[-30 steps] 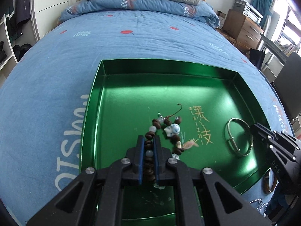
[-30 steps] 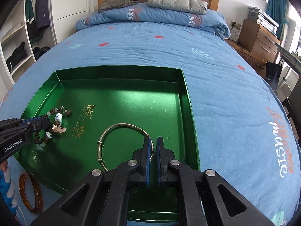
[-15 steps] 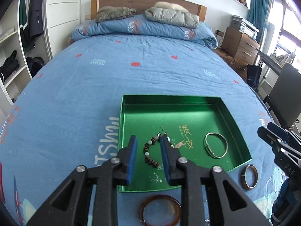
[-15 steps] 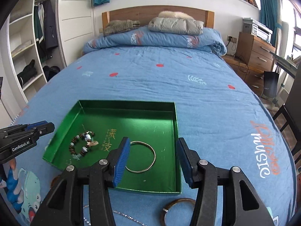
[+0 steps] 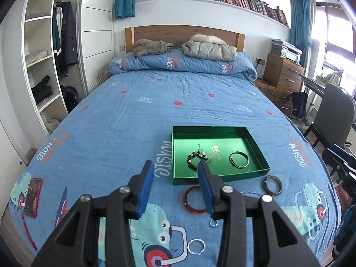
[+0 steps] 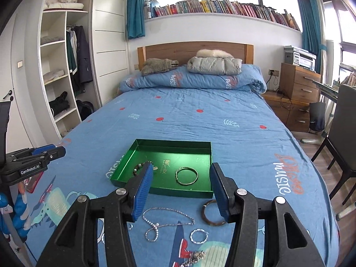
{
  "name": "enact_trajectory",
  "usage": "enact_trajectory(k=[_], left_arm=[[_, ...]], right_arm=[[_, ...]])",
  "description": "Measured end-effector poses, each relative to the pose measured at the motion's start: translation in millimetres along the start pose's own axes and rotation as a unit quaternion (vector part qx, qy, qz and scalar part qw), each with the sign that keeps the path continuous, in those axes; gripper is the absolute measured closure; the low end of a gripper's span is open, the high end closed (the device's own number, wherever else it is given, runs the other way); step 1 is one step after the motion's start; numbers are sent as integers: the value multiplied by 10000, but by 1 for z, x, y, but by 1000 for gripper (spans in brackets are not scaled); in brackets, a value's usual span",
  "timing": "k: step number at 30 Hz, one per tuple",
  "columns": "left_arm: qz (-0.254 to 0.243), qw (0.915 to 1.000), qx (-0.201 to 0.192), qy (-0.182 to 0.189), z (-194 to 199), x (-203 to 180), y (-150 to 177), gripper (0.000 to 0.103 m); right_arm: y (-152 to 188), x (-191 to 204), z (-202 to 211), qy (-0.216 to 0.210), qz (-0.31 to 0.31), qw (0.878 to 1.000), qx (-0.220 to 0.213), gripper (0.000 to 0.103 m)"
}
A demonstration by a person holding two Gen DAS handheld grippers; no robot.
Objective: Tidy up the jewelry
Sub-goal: 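Lift both grippers away from the green tray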
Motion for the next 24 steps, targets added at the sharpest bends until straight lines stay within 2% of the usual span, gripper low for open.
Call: enact_trajectory(k=[6,12,15,19,24], left_arm=[[77,9996,-271,58,58,7,14,64],[136,9985,-508,169,99,18,22,64],[162,9979,-586,211,114,24,27,61],[121,9973,-718,81,125,32,36,57],[255,9975,-657,41,127,45,50,57]], right_arm=[[16,0,49,18,-44,9999,-121,51],[26,-2,86,56,-95,9995,-290,51],[32,-3,102,83,-75,9993,-360,50],[38,-3,114,83,-60,9991,-412,48],[51,-7,117,29,-73,9994,-326,47]])
Point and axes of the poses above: each gripper's, at about its wrist camera, not at the fingertips, and z roughly against the way its jaws point, x to its left, y to its underside, the point moved 3 cm from there along -z, roughly the way its jaws point, and after that the axes turned 3 degrees about y, right-handed, at the moved point
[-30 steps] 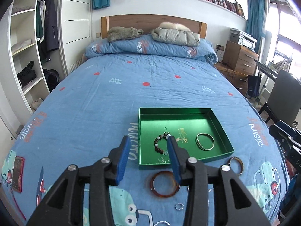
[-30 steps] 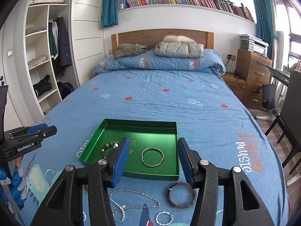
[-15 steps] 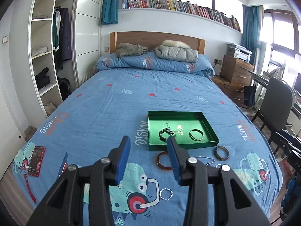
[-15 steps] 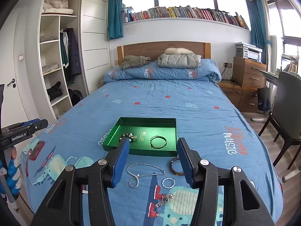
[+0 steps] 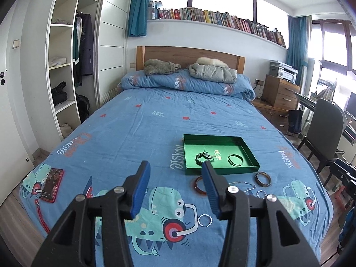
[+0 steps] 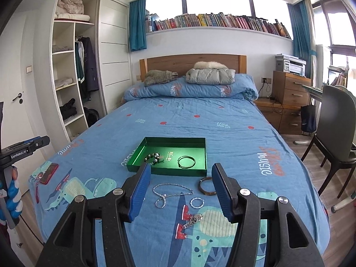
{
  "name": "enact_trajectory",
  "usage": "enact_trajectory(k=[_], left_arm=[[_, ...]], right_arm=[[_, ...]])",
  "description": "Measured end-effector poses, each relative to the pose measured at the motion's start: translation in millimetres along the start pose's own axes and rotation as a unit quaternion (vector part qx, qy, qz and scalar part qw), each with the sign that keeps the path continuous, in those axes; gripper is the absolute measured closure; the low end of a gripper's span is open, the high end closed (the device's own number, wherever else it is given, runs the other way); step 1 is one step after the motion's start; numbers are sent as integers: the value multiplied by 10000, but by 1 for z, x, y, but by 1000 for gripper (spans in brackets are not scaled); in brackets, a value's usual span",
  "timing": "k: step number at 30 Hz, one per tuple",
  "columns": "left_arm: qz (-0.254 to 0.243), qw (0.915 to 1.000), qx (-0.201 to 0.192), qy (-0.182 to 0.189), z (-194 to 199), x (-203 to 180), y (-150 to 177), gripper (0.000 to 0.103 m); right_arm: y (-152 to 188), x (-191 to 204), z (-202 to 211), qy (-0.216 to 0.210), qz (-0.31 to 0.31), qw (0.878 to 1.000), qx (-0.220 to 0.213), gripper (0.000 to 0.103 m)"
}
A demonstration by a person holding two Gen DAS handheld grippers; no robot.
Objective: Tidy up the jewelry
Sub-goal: 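Lift both grippers away from the green tray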
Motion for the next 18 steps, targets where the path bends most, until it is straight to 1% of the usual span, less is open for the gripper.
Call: enact_trajectory(k=[5,10,15,18], left_arm=[[96,9999,88,-70,-2,11,14,57],[131,9998,155,-65,-9,14,27,57],[136,9995,301,-15,-23,7,42,57],[136,9992,381,18,-33,1,51,57]], right_arm=[[15,-7,-3,-9,-108,9999,92,47],[25,-17,-6,40,-168,9998,105,47],[33,-26,-16,68,-247,9996,135,47],[40,-32,-25,76,-263,9994,225,47]])
Point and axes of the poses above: each gripper's, at about its wrist camera, not at the fingertips, and z roughly against the way its jaws point, x to its left, y to its underside, the point moved 3 cm from there along -z, roughly the way its jaws point, and after that the axes turned 3 degrees about y, right-handed, at the moved point
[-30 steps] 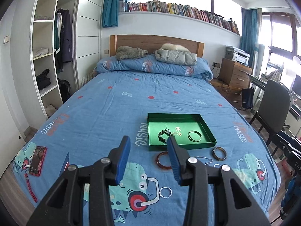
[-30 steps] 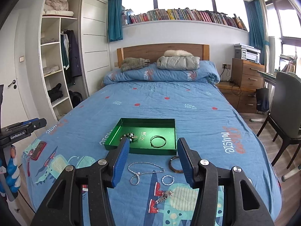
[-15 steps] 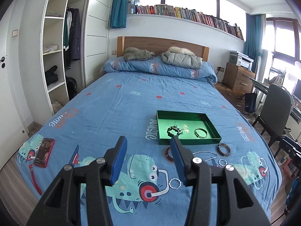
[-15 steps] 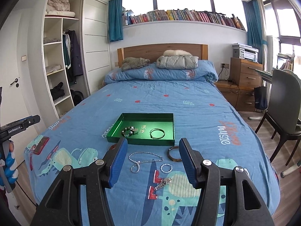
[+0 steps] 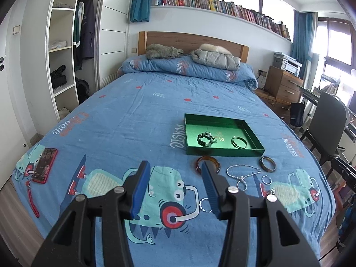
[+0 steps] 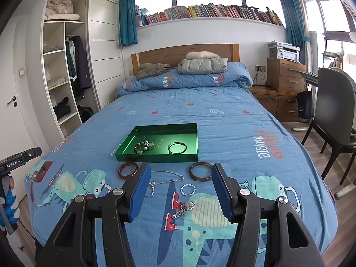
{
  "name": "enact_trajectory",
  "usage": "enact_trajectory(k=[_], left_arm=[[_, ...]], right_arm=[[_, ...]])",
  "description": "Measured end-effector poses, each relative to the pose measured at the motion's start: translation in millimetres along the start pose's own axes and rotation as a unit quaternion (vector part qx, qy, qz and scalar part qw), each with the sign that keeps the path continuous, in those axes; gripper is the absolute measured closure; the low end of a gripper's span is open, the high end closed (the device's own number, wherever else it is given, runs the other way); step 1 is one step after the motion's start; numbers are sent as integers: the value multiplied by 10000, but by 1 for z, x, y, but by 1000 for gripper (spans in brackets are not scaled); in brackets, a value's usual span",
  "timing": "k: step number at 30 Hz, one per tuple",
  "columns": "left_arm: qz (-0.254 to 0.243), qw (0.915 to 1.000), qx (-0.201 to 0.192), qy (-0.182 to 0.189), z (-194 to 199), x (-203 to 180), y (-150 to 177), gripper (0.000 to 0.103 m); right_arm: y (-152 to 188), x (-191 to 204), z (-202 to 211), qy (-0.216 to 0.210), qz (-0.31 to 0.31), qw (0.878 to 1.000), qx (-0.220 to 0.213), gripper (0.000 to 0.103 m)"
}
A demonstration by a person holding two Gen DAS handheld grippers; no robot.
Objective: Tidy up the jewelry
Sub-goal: 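Lift both grippers away from the green tray, then move the left gripper to the twisted silver hoop while the right gripper approaches the silver watch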
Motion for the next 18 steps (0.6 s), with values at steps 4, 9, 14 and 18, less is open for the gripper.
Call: enact_trajectory(k=[4,9,14,18], left_arm=[[-84,9998,157,46,-17,-13,13,57],[-109,9989,440,103,-43,-27,31,57],[-176,9974,689,125,-68,-35,47,57],[-197,9956,898,164,-87,-37,58,57]], right_arm=[[10,-9,-14,-9,-8,9999,154,47],[21,-23,-35,-60,-140,9992,367,47],[33,-29,-57,-107,-231,9980,584,47],[46,-30,-77,-150,-290,9963,794,47]])
Point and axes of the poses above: each gripper's, at about its wrist camera, not at the fingertips, and z roughly against the way its jaws point, x to its left, y to its underside, the point moved 3 cm from there along -z, roughly the way its jaws point, and after that the axes turned 3 degrees about y, right-handed, at the moved point
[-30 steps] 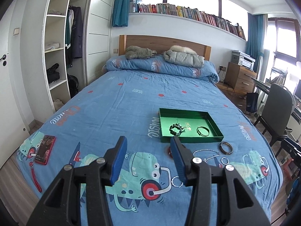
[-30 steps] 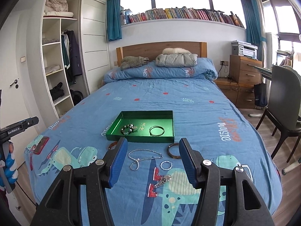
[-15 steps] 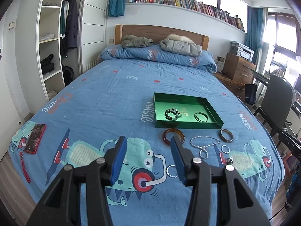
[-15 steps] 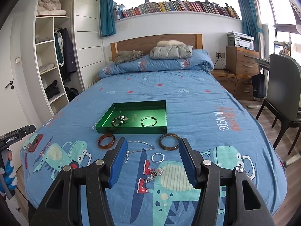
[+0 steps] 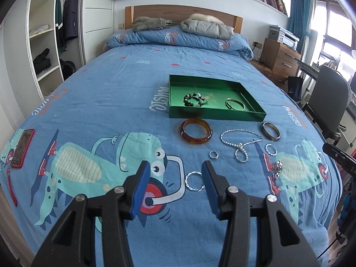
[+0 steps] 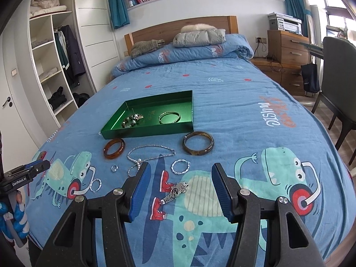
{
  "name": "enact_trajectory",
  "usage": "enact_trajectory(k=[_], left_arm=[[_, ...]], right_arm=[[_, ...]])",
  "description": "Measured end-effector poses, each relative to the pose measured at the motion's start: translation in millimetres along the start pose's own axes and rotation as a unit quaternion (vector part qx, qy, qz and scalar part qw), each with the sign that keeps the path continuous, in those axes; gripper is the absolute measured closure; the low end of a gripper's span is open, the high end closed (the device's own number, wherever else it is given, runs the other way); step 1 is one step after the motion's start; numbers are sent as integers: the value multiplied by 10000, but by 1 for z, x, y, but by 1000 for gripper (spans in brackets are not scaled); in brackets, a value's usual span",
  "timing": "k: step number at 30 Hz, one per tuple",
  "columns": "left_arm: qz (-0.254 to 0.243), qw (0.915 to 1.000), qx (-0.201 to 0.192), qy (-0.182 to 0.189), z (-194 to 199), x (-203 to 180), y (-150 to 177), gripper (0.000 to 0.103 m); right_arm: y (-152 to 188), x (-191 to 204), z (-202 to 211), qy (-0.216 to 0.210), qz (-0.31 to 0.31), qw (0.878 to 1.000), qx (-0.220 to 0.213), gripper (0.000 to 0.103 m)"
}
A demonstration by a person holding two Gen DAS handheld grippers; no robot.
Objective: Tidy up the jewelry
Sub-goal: 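Move the left gripper to the twisted silver hoop while the right gripper approaches the silver watch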
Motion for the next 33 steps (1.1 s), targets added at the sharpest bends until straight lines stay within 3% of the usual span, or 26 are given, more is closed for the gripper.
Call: enact_trajectory(k=[14,23,33], left_arm=[[-305,9945,984,197,-82,-23,39,57],[-213,9923,1202,202,-112,-19,44,57],[-243,9925,1182,189,-126,-20,42,57]], right_arm=[[47,5,-84,-227,-184,9947,983,47],[63,8,-111,-375,-172,9910,1272,47],[61,14,-125,-459,-77,9912,1236,47]])
Point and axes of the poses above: each gripper's, at about its wrist camera, not at the fingertips, and z roughly against the way its jaws point, x to its left, y to its underside, the point moved 3 cm from there along -z, roughly the way its jaws point, and after that the axes turned 3 degrees about y, right-handed, at the moved point
